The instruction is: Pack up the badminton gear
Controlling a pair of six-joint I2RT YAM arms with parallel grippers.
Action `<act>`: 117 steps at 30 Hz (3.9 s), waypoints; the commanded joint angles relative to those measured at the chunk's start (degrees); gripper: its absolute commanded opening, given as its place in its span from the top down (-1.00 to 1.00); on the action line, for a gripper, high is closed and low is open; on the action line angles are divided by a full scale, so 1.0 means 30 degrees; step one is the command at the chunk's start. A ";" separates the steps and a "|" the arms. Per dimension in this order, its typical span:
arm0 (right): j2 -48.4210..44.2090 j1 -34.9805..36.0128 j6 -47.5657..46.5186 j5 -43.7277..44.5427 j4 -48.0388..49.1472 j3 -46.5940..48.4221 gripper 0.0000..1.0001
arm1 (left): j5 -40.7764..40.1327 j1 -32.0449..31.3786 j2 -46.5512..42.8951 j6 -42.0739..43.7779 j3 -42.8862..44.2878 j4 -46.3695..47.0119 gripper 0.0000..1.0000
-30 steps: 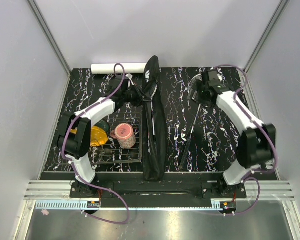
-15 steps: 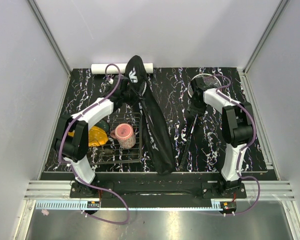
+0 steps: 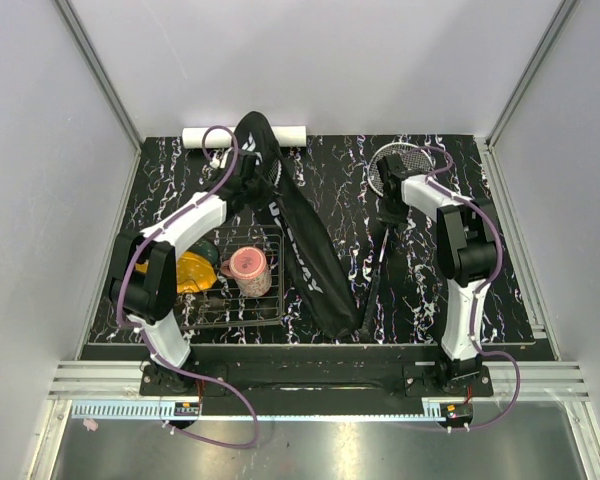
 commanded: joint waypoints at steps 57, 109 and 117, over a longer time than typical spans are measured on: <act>-0.6789 1.1287 -1.1843 0.2854 0.7846 -0.3018 1.00 | 0.8926 0.0823 0.0232 0.0940 -0.0201 0.7720 1.00; -0.8372 0.3816 -0.5396 -0.9159 0.8687 -0.9546 -0.52 | 1.2793 0.0032 0.0466 -0.2046 -0.1813 1.1057 1.00; -0.6817 0.3816 -0.3963 -1.1532 1.2978 -0.9672 0.27 | 1.2767 -0.0027 0.0261 -0.1845 -0.1756 1.0799 1.00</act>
